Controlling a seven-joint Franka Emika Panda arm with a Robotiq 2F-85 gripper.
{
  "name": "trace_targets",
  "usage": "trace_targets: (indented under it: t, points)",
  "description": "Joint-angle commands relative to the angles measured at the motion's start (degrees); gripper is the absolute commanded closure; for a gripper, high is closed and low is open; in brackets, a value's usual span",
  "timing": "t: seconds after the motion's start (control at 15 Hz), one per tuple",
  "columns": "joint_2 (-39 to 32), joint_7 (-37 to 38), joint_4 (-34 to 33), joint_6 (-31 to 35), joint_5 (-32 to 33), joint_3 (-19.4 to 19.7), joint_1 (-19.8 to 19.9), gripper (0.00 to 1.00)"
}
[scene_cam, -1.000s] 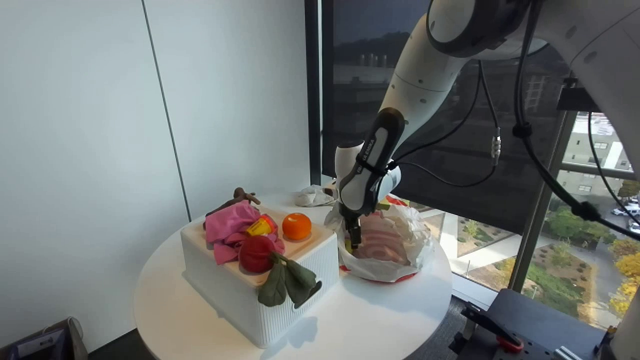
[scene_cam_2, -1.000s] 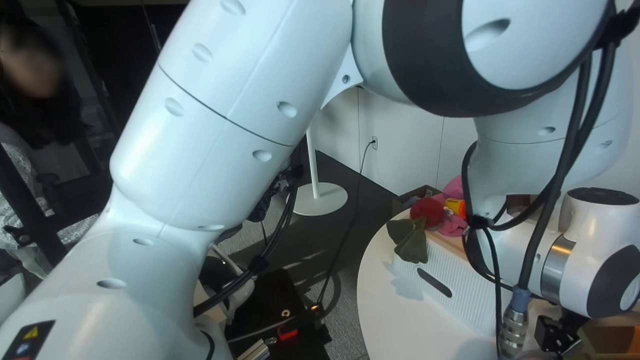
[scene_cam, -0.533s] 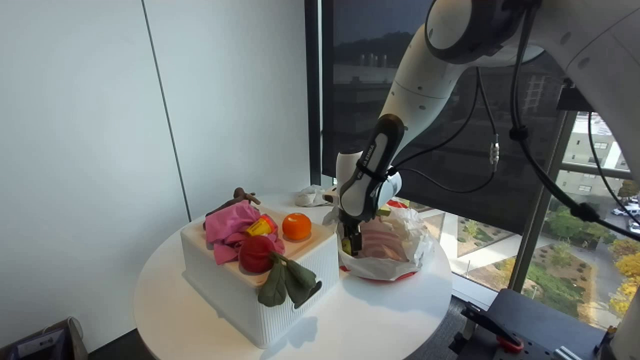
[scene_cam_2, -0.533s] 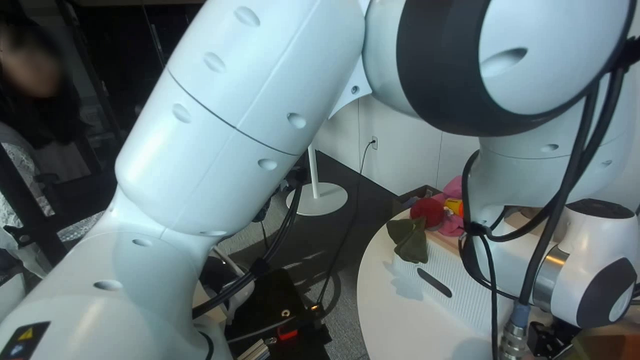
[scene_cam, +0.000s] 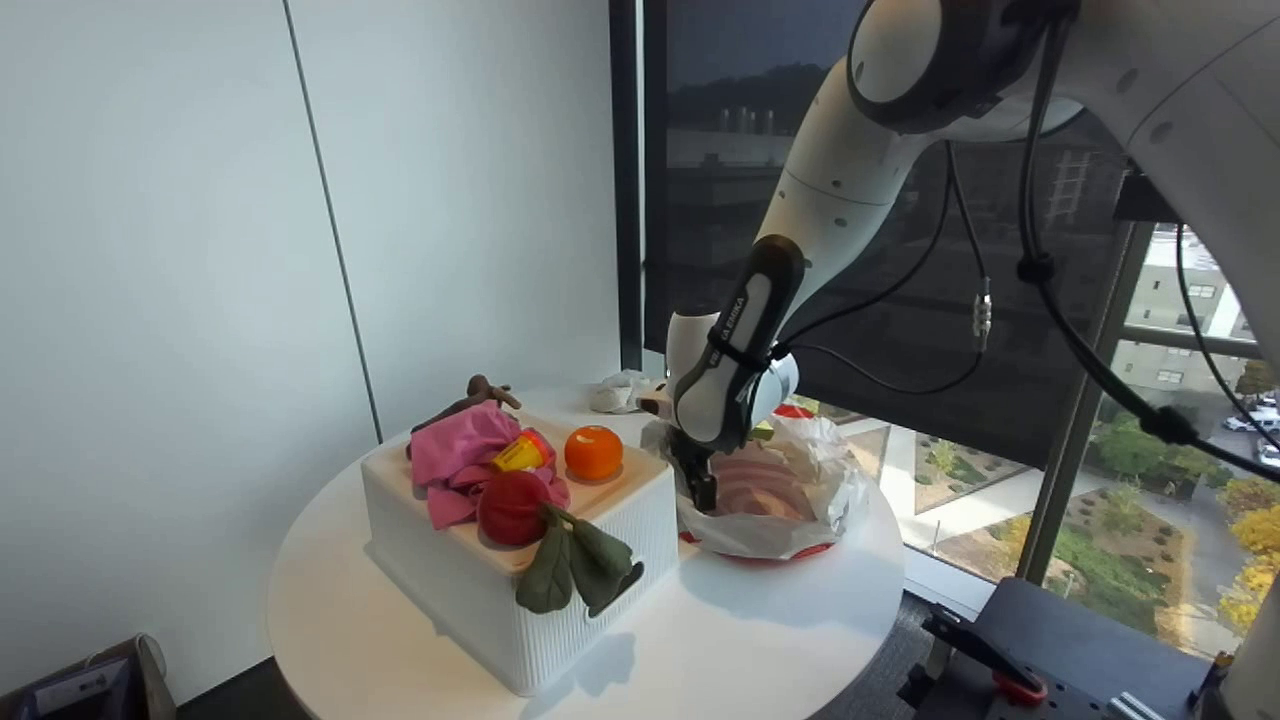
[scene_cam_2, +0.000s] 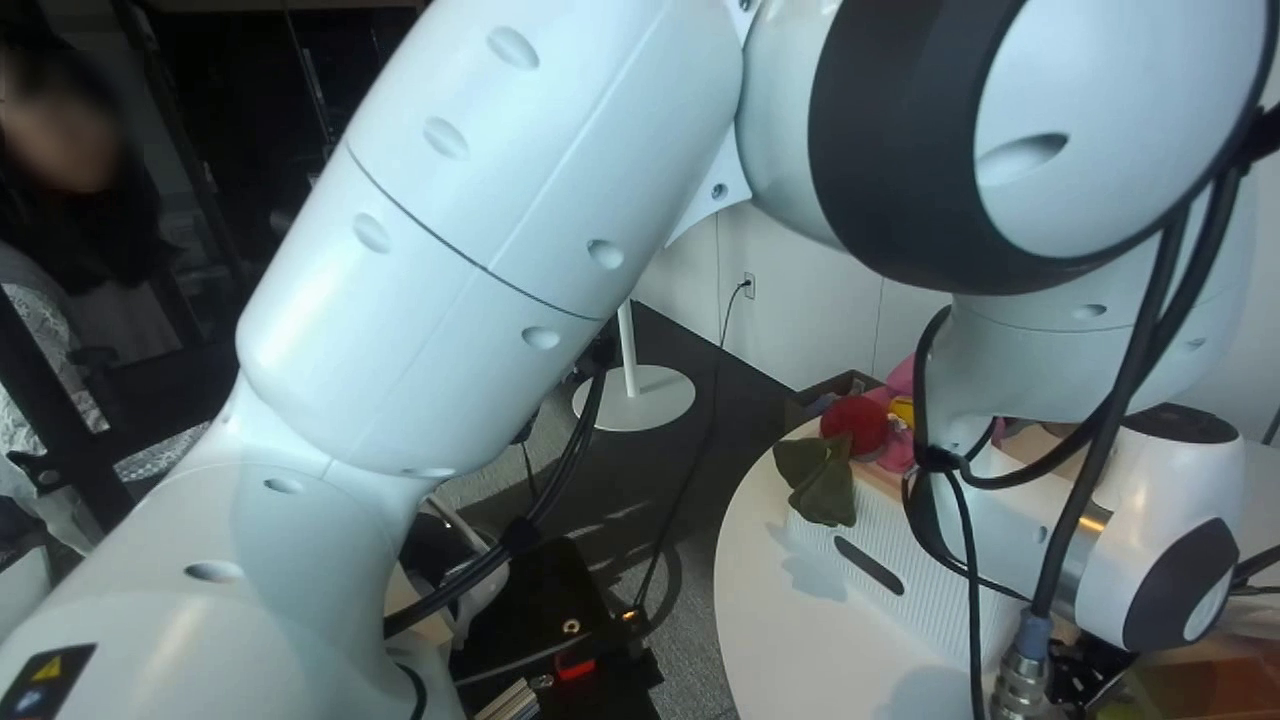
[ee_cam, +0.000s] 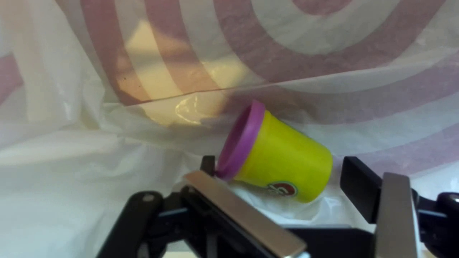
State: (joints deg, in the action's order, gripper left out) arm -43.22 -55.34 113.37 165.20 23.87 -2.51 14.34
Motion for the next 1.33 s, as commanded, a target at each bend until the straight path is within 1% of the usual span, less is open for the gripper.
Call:
trace_targets:
  t: [0.0, 0.07, 0.2, 0.53, 0.67, 0.73, 0.8, 0.93, 1.0, 1.07, 1.2, 1.27]
  points:
    - [0.2, -2.8, 0.7, 1.9, -0.7, -0.5, 0.8, 0.42]
    - [0.4, -2.9, 0.8, 2.1, -0.7, -0.3, 0.7, 0.51]
    - [1.3, -2.5, 1.1, 1.2, -0.7, 0.2, 0.2, 0.62]
    - [4.8, 2.9, 1.6, -2.0, 0.2, 6.6, -4.5, 0.62]
    - [6.7, 7.5, 1.4, -4.1, 1.7, 11.3, -8.3, 0.62]
    - [7.8, 11.1, 1.3, -6.4, 3.4, 14.8, -11.3, 0.62]
    - [9.1, 14.1, 1.3, -9.4, 5.1, 17.2, -13.5, 0.62]
    - [12.6, 19.4, 1.8, -17.4, 9.5, 20.0, -16.8, 0.62]
    - [14.4, 20.6, 2.4, -22.1, 9.8, 21.8, -19.7, 0.62]
    - [16.7, 21.8, 3.2, -27.5, 10.6, 22.7, -21.8, 0.62]
    - [19.9, 21.5, 4.6, -37.5, 9.9, 25.4, -27.2, 0.62]
    - [22.2, 19.6, 5.6, -42.7, 8.8, 25.4, -29.1, 0.62]
